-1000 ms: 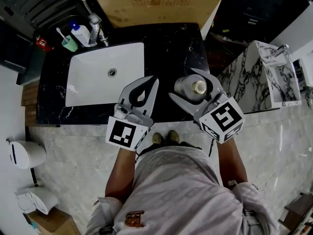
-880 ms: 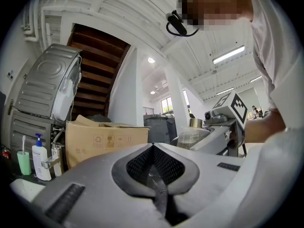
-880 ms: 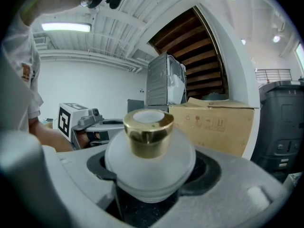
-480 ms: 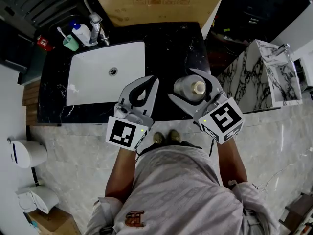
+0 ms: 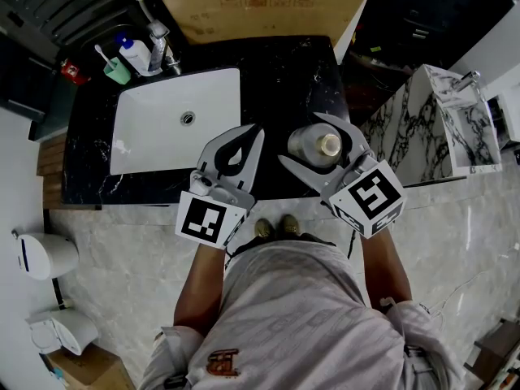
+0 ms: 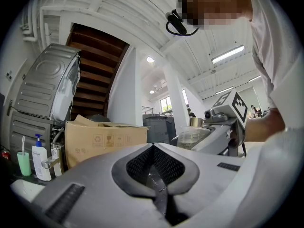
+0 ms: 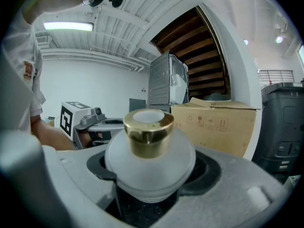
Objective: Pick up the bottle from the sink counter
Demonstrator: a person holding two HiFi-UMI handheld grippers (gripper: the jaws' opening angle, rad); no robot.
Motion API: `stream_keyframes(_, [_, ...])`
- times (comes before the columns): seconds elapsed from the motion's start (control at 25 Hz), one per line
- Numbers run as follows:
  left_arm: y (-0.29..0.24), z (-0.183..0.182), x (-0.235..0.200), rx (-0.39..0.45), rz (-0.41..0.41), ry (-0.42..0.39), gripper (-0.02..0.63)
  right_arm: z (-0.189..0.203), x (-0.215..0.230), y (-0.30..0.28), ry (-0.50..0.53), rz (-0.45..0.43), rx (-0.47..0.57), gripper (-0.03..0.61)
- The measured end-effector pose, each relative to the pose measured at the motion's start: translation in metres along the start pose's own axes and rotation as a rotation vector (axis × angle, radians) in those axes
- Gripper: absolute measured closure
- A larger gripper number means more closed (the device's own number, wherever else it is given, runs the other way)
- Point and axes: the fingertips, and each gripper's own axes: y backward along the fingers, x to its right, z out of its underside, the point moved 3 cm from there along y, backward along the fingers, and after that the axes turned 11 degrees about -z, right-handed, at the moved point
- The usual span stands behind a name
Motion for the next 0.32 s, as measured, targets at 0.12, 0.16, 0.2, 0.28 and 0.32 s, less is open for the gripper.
stream_keyframes(0.12, [0.0011, -0.0003, -0.0012, 0.001, 0.0, 0.0, 0.614, -0.0024, -0.0013, -0.0008, 0.01, -0.002, 0.001, 0.239])
stream_keyframes(0.16, [0.0013, -0.001, -0.0011, 0.005, 0.002, -0.002, 0.614, -0.0023, -0.0017, -0.0008, 0.01, -0.002, 0.001, 0.239])
stream_keyframes(0.2, [0.0014, -0.002, -0.0007, 0.011, 0.003, -0.004, 0.614, -0.0019, -0.0021, -0.0007, 0.01, -0.001, 0.001, 0.239])
stream_keyframes(0.28, [0.0019, -0.0025, 0.0002, 0.019, 0.003, -0.003, 0.614, 0.0, -0.0027, -0.0003, 0.007, -0.001, -0.001, 0.239])
stream_keyframes(0.32, [0.0023, -0.0023, 0.0005, 0.02, 0.003, -0.002, 0.614, 0.0012, -0.0031, -0.0001, 0.004, -0.001, -0.002, 0.239])
